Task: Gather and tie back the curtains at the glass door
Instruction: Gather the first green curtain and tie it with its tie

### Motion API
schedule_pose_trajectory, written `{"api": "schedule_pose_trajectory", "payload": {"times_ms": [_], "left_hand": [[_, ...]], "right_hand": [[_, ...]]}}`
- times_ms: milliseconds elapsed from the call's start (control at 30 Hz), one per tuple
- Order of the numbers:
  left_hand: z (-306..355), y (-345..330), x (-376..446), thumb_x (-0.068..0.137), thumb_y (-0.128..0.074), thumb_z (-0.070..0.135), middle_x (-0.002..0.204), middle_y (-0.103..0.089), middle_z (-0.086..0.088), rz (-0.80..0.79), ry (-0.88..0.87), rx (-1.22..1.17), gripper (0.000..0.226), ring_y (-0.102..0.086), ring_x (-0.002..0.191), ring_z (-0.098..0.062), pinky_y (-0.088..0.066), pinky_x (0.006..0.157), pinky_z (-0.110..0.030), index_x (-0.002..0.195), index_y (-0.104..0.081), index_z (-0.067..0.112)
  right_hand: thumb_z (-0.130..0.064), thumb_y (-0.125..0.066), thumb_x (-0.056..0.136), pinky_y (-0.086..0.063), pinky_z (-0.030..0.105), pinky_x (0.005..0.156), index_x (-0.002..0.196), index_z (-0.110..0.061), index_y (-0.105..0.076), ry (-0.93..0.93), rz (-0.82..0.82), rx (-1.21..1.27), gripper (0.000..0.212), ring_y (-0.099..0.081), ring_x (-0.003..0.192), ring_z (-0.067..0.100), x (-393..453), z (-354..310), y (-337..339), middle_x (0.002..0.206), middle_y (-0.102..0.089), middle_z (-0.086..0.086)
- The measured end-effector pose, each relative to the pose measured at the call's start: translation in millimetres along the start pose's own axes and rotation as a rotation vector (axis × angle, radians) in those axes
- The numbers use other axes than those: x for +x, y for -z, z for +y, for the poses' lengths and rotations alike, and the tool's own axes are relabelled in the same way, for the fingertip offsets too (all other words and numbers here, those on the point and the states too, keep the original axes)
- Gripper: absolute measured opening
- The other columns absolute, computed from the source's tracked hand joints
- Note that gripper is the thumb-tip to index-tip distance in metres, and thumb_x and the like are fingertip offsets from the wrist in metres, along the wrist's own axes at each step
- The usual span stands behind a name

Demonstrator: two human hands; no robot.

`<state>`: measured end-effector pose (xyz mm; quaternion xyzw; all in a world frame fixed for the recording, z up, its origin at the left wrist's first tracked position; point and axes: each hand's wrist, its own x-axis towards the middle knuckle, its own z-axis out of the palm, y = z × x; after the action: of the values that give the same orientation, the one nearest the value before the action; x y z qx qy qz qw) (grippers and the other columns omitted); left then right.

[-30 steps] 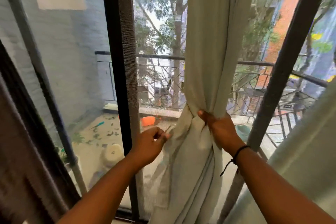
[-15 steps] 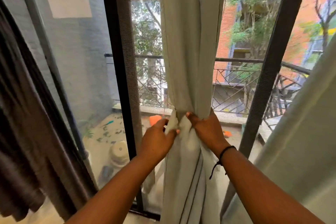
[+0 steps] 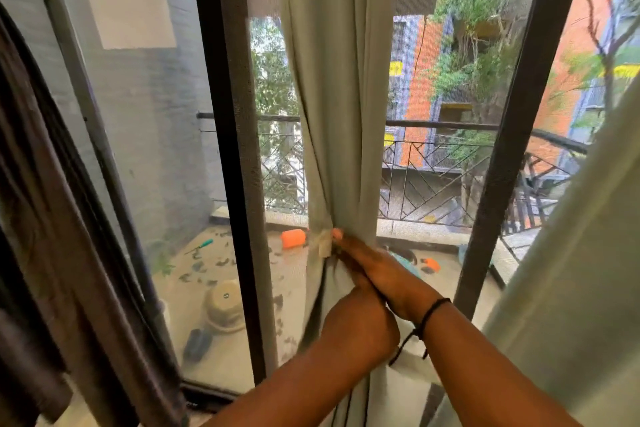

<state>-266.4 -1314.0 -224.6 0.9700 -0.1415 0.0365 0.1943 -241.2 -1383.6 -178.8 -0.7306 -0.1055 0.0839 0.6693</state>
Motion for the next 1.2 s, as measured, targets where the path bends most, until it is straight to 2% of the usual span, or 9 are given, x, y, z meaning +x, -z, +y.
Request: {"api": "schedule_pose_trajectory", "payload": {"times_ms": [200,300,367,500,633,767,900,1033,1200], "left_hand": [[-27.8,45.1,-4.0,0.08,-0.054,0.059,0.105,-0.065,-0.003,-0.084,-0.103,-0.003,0.051,-0.062,0.094,-0.021,-0.05,0.076,-0.031,0.117,-0.048,0.025],[-54.8,69.3,-5.8,0.088,-0.052,0.045,0.104,-0.062,0.002,0.406,-0.144,-0.052,0.026,-0.058,0.1,-0.019,-0.047,0.079,-0.029,0.108,-0.057,0.03],[-70.1,70.9,-3.5,0.082,-0.063,0.04,0.124,-0.049,0.0,0.665,-0.163,-0.09,0.048,-0.046,0.115,-0.02,-0.042,0.095,-0.031,0.124,-0.042,0.03],[-91.4,52.1,17.0,0.051,-0.085,0.055,0.15,-0.014,0.009,0.352,-0.007,-0.442,0.132,-0.018,0.14,-0.015,-0.024,0.115,-0.038,0.136,0.016,0.05],[-102.6,45.7,31.6,0.054,-0.092,0.021,0.121,-0.051,0.022,0.106,-0.09,-0.836,0.142,-0.054,0.107,0.012,-0.041,0.086,-0.006,0.127,0.024,0.058],[-92.0,39.8,30.9,0.059,-0.084,-0.007,0.107,-0.058,0.01,0.079,-0.118,-0.987,0.115,-0.059,0.091,0.015,-0.046,0.074,-0.006,0.143,-0.009,0.016],[-85.5,35.0,33.7,0.053,-0.088,0.003,0.11,-0.062,-0.007,0.007,-0.148,-0.947,0.081,-0.064,0.1,-0.003,-0.051,0.081,-0.017,0.121,-0.045,0.009],[-67.6,28.9,28.7,0.061,-0.085,0.014,0.113,-0.062,0.001,-0.026,-0.132,-0.875,0.065,-0.059,0.108,-0.009,-0.046,0.098,-0.025,0.118,-0.055,0.002],[-44.6,25.7,17.2,0.07,-0.074,-0.01,0.09,-0.059,0.022,0.068,-0.181,-0.894,0.045,-0.06,0.088,0.007,-0.046,0.078,-0.006,0.091,-0.056,0.026]], "right_hand": [[-0.015,-0.07,0.081,-0.055,0.025,0.07,0.086,-0.014,-0.074,0.057,0.164,-0.032,0.006,-0.068,0.078,0.016,15.9,6.2,0.3,0.08,-0.074,0.001],[-0.015,-0.069,0.08,-0.055,0.033,0.08,0.091,-0.015,-0.074,0.073,0.202,-0.009,0.012,-0.07,0.088,0.021,24.3,9.2,-1.2,0.09,-0.075,0.002],[-0.021,-0.071,0.08,-0.055,0.035,0.083,0.097,-0.019,-0.072,0.052,0.204,-0.005,0.018,-0.069,0.091,0.023,28.7,8.4,-5.7,0.095,-0.075,0.003],[-0.021,-0.064,0.086,-0.055,0.027,0.079,0.097,-0.025,-0.069,0.011,0.131,-0.028,0.012,-0.068,0.087,0.014,32.5,3.8,-14.1,0.094,-0.072,-0.004],[-0.015,-0.065,0.082,-0.054,0.025,0.075,0.098,-0.015,-0.071,-0.069,-0.078,0.133,0.018,-0.069,0.086,0.015,29.2,3.8,-15.7,0.096,-0.073,0.004],[-0.016,-0.063,0.081,-0.056,0.03,0.077,0.094,-0.01,-0.071,-0.173,-0.174,0.196,0.017,-0.068,0.08,0.018,21.4,-2.3,-4.0,0.09,-0.072,0.009],[-0.021,-0.055,0.092,-0.056,0.024,0.066,0.093,-0.017,-0.067,-0.171,-0.169,0.05,0.013,-0.069,0.073,0.01,11.1,-4.1,-5.1,0.081,-0.074,-0.001],[-0.05,-0.053,0.088,-0.052,0.032,0.09,0.1,-0.032,-0.063,-0.161,-0.133,-0.246,0.024,-0.064,0.095,0.011,2.9,-2.9,1.7,0.1,-0.068,-0.006],[-0.091,-0.055,0.045,-0.051,0.039,0.094,0.119,-0.032,-0.058,-0.19,0.066,-0.452,0.094,-0.063,0.1,0.014,-14.2,1.1,11.2,0.111,-0.066,-0.004]]}}
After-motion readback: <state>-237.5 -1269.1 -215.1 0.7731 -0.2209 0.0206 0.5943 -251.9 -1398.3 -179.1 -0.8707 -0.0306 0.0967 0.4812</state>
